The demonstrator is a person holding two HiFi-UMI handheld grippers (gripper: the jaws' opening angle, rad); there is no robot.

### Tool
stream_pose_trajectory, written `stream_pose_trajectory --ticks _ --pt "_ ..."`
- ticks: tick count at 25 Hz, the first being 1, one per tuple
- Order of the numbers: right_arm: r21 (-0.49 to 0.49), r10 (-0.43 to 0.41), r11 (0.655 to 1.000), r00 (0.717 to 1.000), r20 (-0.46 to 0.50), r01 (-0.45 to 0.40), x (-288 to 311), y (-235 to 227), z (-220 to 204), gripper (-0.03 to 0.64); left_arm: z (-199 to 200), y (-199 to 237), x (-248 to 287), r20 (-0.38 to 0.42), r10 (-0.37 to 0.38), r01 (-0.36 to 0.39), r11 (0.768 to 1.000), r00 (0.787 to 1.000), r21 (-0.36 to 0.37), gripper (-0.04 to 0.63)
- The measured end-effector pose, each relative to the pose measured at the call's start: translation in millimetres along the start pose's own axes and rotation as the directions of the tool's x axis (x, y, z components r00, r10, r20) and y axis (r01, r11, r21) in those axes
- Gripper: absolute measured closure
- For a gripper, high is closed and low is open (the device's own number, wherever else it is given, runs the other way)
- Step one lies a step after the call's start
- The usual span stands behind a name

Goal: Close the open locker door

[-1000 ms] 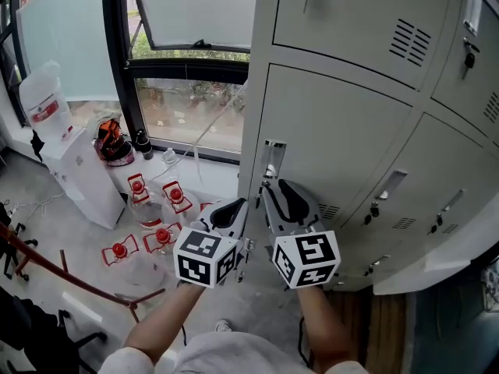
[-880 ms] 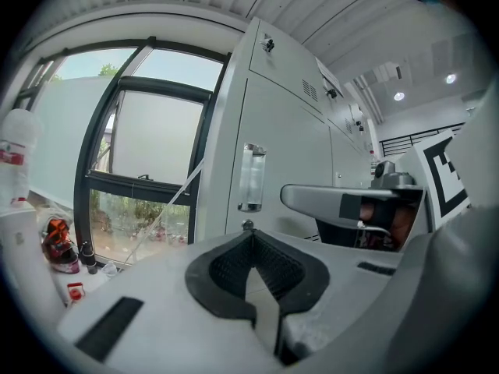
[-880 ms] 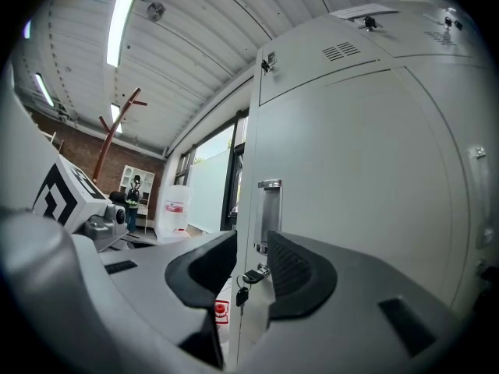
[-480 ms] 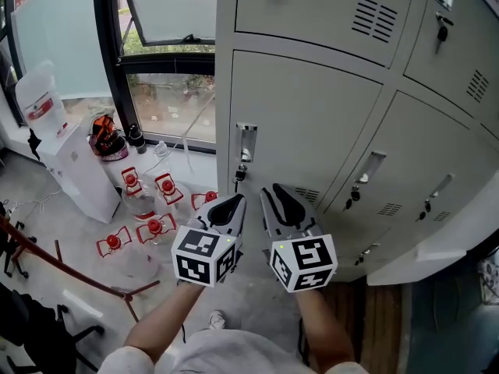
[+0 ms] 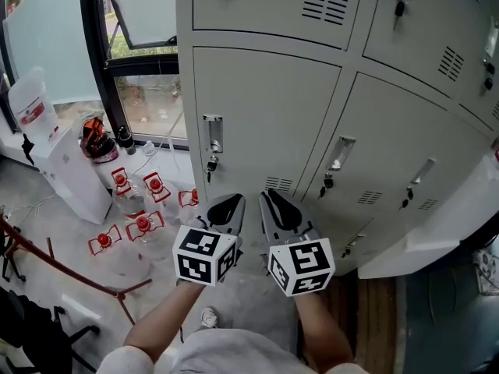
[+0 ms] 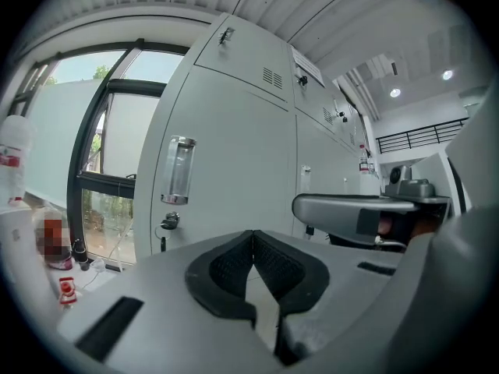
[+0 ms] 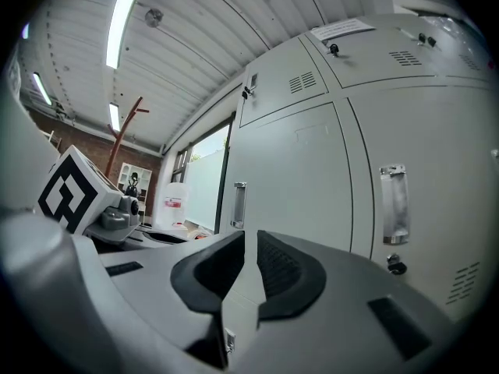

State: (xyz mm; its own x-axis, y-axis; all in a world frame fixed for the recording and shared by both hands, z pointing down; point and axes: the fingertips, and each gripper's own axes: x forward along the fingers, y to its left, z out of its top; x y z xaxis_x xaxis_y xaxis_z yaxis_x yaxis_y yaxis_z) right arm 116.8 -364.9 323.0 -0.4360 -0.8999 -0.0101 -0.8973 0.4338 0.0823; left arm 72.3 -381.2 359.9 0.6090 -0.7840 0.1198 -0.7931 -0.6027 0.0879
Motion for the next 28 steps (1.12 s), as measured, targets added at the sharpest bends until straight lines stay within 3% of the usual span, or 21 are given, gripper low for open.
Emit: stream_pose_trajectory --ticks 16,28 --pt "-0.010 -0.009 1.000 0.999 -0.037 0.009 -70.0 -21.8 -13.8 0.612 -11.6 -78.7 5.5 -0.009 -0.050 0.050 0.999 0.999 0.001 0.589" --pt "-0.004 -0.014 1.000 1.000 -0.026 0.014 -76.5 -33.5 -12.6 0.612 -5.2 -90.9 12.5 -0.010 -0.061 0.061 0.998 0.998 0.020 0.589"
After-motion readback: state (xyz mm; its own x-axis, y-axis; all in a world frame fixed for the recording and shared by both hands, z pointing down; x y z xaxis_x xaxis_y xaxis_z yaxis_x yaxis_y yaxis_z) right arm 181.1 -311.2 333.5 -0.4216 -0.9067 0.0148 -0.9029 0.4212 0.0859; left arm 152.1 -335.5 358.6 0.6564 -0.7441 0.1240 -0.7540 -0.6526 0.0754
